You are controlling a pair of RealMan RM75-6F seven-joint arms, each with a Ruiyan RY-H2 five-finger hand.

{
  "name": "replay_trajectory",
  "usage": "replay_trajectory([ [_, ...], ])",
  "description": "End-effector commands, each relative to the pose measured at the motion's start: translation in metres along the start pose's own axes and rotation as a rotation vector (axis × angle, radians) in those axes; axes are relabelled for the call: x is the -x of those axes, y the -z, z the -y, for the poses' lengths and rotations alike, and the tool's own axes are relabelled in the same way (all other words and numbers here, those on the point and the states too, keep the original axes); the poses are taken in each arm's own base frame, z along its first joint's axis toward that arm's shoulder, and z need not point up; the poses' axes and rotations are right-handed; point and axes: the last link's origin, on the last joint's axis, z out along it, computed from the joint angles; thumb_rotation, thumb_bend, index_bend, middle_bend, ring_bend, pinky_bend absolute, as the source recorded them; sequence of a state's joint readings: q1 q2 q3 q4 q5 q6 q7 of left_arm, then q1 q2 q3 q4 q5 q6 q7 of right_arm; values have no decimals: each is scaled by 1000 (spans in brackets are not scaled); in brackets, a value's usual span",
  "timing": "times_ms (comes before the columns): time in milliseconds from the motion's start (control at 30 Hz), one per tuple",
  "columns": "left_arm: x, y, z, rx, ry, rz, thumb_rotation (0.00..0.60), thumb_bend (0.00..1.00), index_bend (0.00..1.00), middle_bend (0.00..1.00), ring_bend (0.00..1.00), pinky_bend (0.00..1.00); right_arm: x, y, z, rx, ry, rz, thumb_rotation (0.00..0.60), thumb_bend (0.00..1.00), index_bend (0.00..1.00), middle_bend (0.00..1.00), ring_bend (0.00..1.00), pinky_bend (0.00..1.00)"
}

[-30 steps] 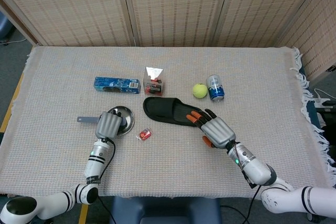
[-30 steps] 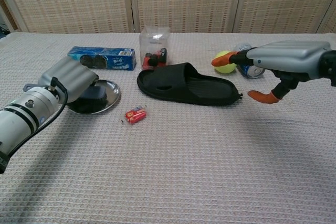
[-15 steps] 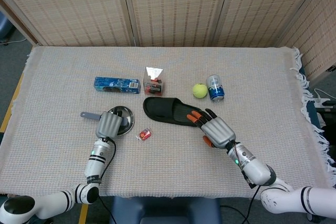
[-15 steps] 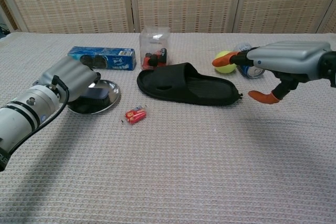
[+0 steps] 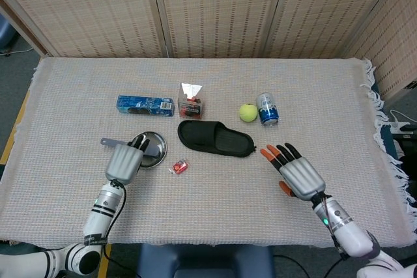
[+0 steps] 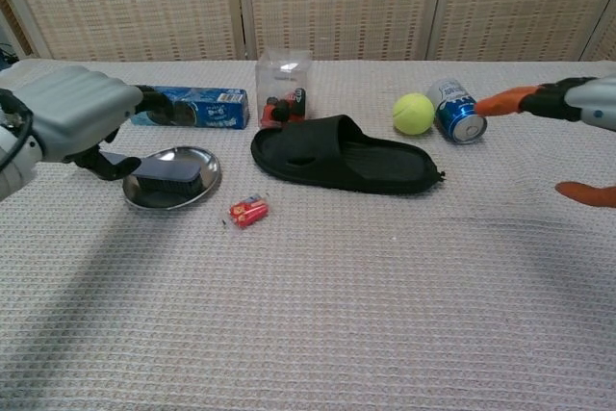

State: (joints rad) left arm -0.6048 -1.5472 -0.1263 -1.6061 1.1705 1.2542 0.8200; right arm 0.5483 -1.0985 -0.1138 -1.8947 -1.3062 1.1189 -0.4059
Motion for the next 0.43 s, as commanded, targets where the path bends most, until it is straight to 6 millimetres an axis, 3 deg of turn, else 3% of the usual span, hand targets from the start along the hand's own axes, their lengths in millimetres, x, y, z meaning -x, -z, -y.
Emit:
replay_trajectory([
  [33, -8, 133, 83, 9, 298, 54, 600, 420, 175, 104, 45, 219, 37, 81, -21, 102, -64, 64, 600, 311, 0, 0, 0, 0],
  [200, 16, 202, 115, -173, 390, -31, 600, 389, 77, 24, 0, 88, 50, 121, -33, 215, -78, -96, 600, 286, 0, 0, 0, 0],
  [433, 18, 214, 124, -217, 335, -26, 600, 384, 36, 0, 0, 83, 43, 128, -33, 220, -94, -173, 600, 276, 0, 0, 0, 0],
])
